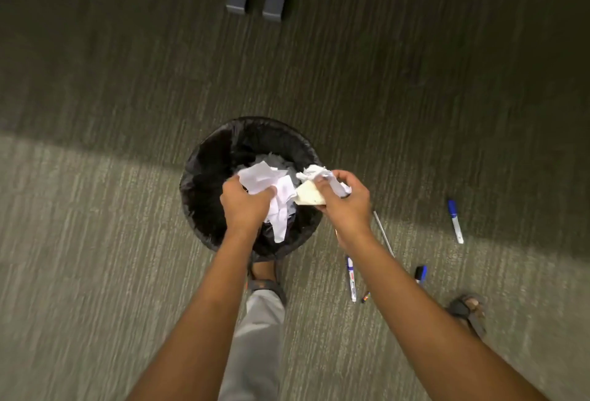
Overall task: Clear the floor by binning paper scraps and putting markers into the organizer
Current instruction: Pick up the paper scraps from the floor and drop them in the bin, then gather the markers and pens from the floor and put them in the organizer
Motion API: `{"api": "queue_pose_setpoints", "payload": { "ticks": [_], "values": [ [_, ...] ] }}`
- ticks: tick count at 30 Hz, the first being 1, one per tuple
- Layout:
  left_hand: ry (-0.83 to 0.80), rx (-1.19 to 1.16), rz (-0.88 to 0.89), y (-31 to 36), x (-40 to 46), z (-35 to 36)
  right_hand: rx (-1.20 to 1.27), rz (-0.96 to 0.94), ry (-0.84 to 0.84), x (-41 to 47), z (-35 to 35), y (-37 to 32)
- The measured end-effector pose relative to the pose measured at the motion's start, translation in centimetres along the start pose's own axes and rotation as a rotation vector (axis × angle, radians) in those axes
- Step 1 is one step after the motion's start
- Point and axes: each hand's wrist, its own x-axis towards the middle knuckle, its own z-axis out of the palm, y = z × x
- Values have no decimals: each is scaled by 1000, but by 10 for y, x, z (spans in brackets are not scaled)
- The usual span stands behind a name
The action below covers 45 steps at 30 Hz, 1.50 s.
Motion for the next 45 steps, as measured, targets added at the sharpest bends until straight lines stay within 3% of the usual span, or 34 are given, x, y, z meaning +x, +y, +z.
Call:
{"api": "queue_pose_setpoints", "payload": {
  "ticks": [6, 13, 16, 21, 27, 30, 38, 45],
  "values": [
    [-32, 105, -99, -28, 53, -39, -92, 72, -64, 4, 71, 11],
    [-138, 124, -230, -35, 70, -51, -189, 139, -91, 7, 76, 16],
    [-104, 145, -172, -34, 58, -44, -157, 78, -9, -1, 49, 16],
    [-121, 131, 32, -20, -4, 3, -143, 7, 360, 2, -38, 41],
    [-398, 318, 273, -58, -73, 112, -309, 119, 630, 30, -188, 143],
    [-501, 457, 222, -106, -85, 164, -447, 219, 591, 24, -231, 164],
    [-482, 764, -45, -259, -53, 257, -564, 456, 430, 62, -283, 276],
    [-444, 1057, 0, -282, -77, 281, -580, 494, 443, 79, -289, 335]
  ]
}}
